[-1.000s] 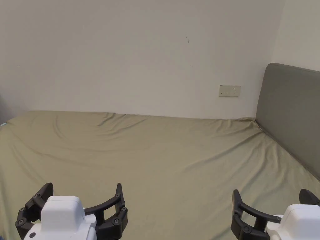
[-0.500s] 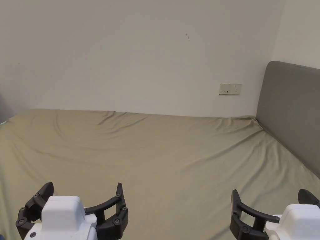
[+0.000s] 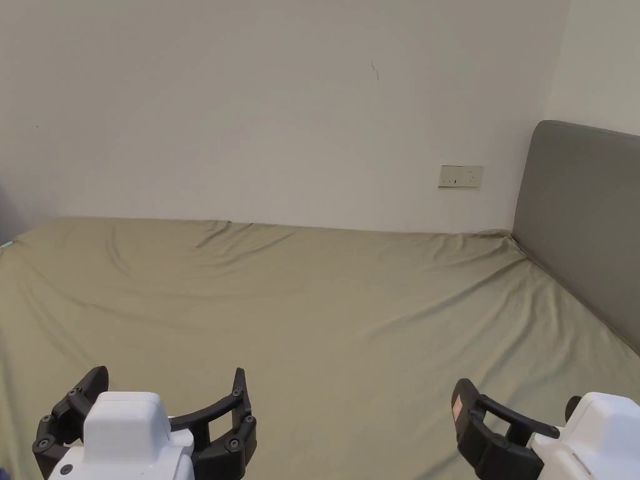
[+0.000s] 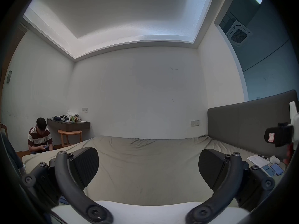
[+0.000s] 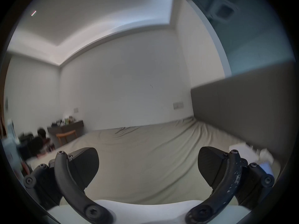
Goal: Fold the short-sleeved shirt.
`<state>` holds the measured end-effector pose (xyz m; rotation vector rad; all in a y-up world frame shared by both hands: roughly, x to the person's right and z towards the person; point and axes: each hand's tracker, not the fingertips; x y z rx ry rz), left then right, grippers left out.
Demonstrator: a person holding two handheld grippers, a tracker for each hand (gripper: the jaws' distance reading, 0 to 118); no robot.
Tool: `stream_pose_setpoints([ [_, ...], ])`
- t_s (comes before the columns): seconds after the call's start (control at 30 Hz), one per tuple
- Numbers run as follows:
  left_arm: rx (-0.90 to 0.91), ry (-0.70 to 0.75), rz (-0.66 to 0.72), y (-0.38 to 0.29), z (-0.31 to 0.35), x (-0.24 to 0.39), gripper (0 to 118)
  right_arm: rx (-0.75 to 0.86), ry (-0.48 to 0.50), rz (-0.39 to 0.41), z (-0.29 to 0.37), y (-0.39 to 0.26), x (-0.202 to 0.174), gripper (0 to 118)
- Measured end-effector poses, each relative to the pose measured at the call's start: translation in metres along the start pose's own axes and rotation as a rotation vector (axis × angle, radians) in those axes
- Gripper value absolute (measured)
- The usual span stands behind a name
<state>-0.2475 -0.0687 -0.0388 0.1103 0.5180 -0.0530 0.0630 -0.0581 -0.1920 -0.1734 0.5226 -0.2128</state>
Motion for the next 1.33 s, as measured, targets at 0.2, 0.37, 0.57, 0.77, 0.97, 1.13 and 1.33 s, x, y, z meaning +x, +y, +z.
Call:
stream_pose_setpoints([
  [0.2, 0.001, -0.002, 0.003, 0.0, 0.0, 0.0, 118, -0.089, -0.049, -0.05, 0.004, 0.017, -0.007, 118],
  [0.37, -0.003, -0.001, 0.005, -0.001, 0.0, 0.0, 118, -0.094, 0.04, -0.068, 0.008, 0.019, -0.006, 118],
  [0.57, -0.006, -0.002, 0.001, -0.002, 0.0, 0.001, 118, -0.11, 0.024, -0.047, 0.007, 0.018, -0.011, 118],
  [0.77, -0.01, -0.002, 0.004, -0.003, -0.001, 0.0, 118, -0.122, 0.035, -0.04, 0.005, 0.019, -0.011, 118],
  [0.97, -0.02, -0.004, 0.005, -0.005, -0.002, 0.001, 118, -0.108, -0.001, -0.004, 0.004, 0.015, -0.012, 118],
  [1.13, -0.037, -0.006, 0.005, -0.011, -0.005, 0.002, 118, -0.132, -0.011, -0.009, -0.004, 0.01, -0.009, 118],
  [1.33, -0.077, -0.005, 0.004, -0.024, -0.015, 0.004, 118, -0.174, -0.038, -0.004, -0.02, -0.002, -0.003, 118],
])
